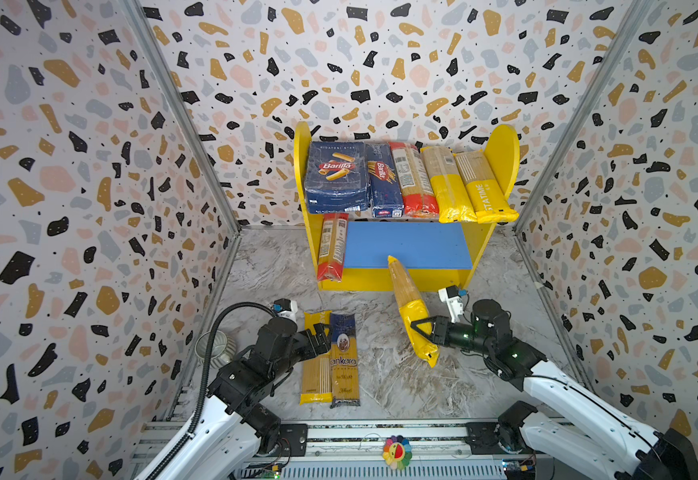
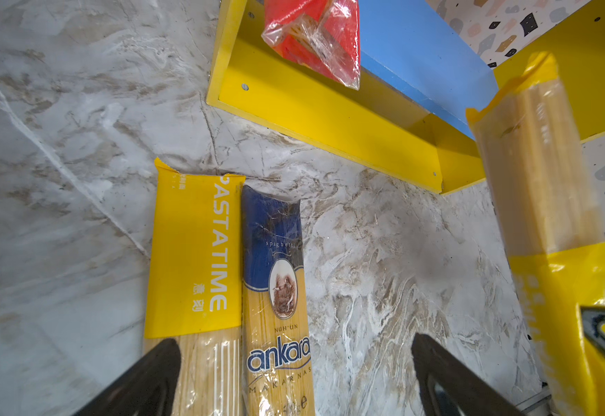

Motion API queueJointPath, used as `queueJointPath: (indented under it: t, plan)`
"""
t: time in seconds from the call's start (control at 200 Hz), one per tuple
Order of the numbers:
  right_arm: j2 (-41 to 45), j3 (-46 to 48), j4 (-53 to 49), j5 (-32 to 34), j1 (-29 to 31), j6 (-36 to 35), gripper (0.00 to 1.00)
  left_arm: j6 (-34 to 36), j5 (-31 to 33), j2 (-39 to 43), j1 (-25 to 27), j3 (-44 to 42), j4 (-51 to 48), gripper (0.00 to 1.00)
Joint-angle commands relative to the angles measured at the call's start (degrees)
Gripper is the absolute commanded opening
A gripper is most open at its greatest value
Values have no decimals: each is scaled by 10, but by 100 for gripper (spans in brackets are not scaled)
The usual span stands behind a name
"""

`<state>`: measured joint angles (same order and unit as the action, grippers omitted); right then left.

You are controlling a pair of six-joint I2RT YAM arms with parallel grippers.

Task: Place and organize the pasta boxes and bags onto the shelf
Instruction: 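Lift the yellow-banded bag with the right gripper onto the lower shelf, then open the right gripper to release the yellow-banded bag on the shelf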

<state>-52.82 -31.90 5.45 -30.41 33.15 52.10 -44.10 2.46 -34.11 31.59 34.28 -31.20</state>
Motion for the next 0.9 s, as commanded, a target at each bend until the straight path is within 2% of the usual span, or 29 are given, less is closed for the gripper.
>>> queueJointPath:
  t: [0.0,0.16,0.501,0.656,0.896]
  plan:
    - [-26,-68,107,-23,-8,-36,14,12,-2,12,-1,13,12,100]
    - [-129,-146,129,13,-20,-67,13,15,-3,24,-1,8,8,99]
    - [-374,-354,126,137,-14,-104,13,19,-9,47,-1,-8,5,100]
    - [-449,-432,125,145,-2,-103,13,22,-3,59,-1,-21,2,99]
    - [-541,-549,85,195,30,-97,17,19,-16,60,-1,-38,22,100]
